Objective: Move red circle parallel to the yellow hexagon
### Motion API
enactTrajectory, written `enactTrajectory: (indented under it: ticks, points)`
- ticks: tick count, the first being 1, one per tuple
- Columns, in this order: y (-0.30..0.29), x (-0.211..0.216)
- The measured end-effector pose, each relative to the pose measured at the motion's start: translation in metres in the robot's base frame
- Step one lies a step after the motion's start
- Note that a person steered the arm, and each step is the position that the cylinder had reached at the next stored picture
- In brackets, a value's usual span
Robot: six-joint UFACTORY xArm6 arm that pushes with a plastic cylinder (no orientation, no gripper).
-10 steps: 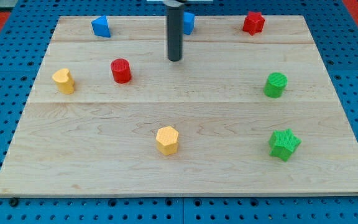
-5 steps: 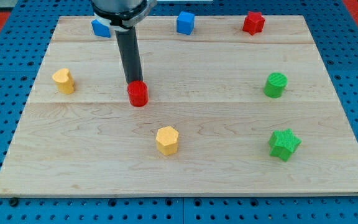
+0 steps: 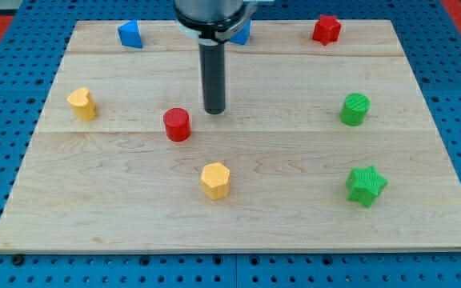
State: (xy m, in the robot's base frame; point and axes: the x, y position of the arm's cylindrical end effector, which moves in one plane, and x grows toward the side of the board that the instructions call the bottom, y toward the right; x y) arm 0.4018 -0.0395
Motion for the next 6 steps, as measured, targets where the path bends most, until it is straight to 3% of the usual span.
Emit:
enactTrajectory:
  ticks: [1, 3, 5, 6]
  points:
    - [-0.044, -0.001]
    - [-0.015, 0.034]
    - [-0.074, 0.023]
    - [-0.077, 0.041]
